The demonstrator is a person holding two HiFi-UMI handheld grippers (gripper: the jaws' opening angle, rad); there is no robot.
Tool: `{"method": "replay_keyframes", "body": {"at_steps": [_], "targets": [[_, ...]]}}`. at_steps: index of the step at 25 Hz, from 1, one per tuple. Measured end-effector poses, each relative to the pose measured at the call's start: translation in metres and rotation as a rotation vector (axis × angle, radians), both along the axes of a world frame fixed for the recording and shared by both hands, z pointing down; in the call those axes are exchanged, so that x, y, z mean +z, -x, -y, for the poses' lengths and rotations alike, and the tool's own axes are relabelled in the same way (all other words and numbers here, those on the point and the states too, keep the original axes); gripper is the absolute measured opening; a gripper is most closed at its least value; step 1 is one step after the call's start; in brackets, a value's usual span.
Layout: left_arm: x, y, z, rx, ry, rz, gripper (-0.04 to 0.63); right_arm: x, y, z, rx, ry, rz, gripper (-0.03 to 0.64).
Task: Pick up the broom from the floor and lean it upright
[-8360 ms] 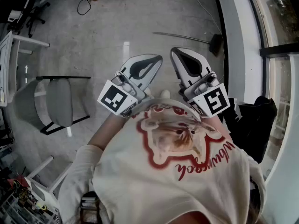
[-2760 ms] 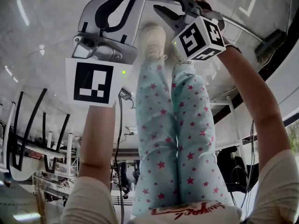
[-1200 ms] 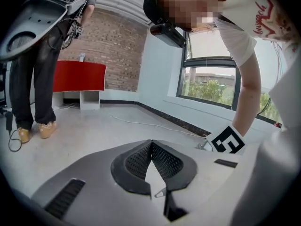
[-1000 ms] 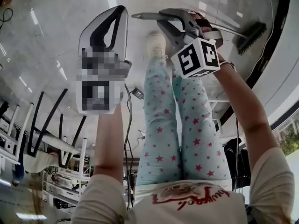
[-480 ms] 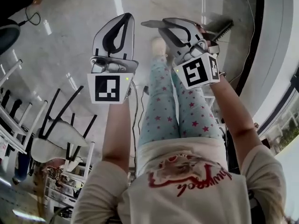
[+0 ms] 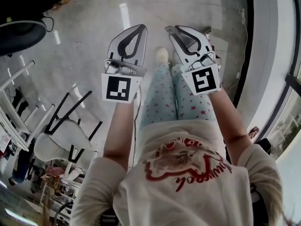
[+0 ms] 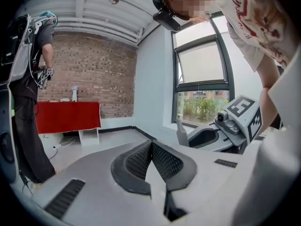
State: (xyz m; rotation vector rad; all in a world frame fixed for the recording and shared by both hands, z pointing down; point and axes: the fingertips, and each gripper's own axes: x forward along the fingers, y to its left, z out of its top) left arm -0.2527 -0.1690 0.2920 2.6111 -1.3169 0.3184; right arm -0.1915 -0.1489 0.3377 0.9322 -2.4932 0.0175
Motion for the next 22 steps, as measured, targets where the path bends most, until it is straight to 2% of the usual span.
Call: {"method": "replay_keyframes", "body": {"at_steps": [5, 11, 16, 22], "targets": [[-0.029, -0.003, 0.003, 0.038, -0.034, 0.033, 0.020, -0.051, -0.015, 0.007, 0.089, -0.038, 0.120, 0.095], [-0.072, -0.020, 0.005, 0.077, -0.090, 0.015, 0.021, -0.100, -0.020, 0.015, 0.158, -0.090, 0.254, 0.095], [-0.099, -0.035, 0.005, 0.144, -0.119, 0.022, 0.021, -0.139, -0.022, 0.013, 0.221, -0.127, 0.348, 0.095], [-0.118, -0.069, 0.012, 0.247, -0.157, 0.004, 0.021, -0.166, -0.048, 0.011, 0.318, -0.165, 0.372, 0.095]]}}
